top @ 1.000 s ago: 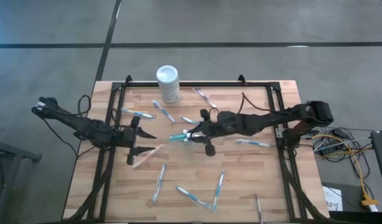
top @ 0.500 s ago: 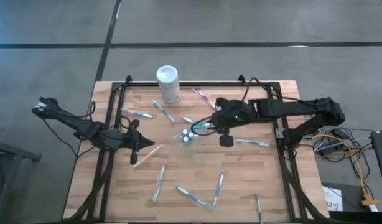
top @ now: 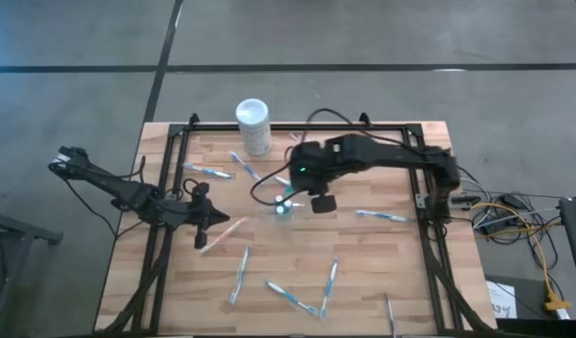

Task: Pick & Place toothbrushing station
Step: Put the blue mouthwash into the transparent organizer

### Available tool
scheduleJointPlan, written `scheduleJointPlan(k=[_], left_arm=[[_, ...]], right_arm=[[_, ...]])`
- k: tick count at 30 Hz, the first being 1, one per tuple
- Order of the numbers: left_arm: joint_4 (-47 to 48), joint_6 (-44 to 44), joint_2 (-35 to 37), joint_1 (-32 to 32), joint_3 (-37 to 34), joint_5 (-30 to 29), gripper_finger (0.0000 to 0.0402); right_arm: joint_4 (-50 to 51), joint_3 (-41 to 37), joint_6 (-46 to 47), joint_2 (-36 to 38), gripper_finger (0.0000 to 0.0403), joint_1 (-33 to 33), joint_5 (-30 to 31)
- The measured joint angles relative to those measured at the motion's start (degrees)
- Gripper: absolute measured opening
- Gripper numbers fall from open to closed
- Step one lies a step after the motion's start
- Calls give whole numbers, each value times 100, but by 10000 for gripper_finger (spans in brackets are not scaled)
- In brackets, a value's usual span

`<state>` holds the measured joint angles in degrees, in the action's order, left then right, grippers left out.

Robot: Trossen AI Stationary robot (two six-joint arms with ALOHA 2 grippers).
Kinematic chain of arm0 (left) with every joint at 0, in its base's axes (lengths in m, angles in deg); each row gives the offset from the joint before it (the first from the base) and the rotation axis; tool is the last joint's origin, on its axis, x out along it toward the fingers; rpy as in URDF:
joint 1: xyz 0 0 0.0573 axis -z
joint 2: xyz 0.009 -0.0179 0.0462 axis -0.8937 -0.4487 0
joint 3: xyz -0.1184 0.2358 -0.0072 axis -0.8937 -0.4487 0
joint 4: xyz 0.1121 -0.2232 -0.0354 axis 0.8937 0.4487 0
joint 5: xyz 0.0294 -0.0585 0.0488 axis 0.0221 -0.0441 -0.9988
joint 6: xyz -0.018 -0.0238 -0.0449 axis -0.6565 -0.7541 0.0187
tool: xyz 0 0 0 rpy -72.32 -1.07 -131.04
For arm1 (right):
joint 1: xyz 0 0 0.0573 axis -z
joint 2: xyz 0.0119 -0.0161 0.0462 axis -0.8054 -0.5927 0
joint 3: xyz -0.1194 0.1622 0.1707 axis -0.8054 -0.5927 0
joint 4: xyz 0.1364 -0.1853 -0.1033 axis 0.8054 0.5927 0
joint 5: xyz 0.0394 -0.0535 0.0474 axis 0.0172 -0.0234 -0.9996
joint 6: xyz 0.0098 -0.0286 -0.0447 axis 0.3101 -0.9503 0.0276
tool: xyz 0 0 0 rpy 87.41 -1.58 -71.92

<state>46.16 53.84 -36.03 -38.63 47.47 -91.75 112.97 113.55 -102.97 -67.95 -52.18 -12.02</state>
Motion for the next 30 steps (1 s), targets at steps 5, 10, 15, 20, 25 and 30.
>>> scheduleJointPlan(k=[5, 10, 15, 20, 25, 30], left_arm=[[225, -121, -11, 0, 0, 0, 20], [314, -158, -11, 0, 0, 2, 20], [404, -150, -19, 4, -12, 0, 20], [402, -150, -13, 3, -94, -56, 20], [395, -238, -11, 4, -182, -102, 19], [331, -297, -11, 2, -261, -108, 19]], right_arm=[[513, 1240, -460, -933, 91, -57, -7], [459, 1684, -841, -1354, 91, -82, -27], [535, 1510, -824, -1379, 91, -33, 76], [477, 1678, -812, -1452, 91, -35, 100], [932, 1722, -737, -1420, 91, -75, 85], [1266, 1674, -799, -1409, 91, -188, 78]])
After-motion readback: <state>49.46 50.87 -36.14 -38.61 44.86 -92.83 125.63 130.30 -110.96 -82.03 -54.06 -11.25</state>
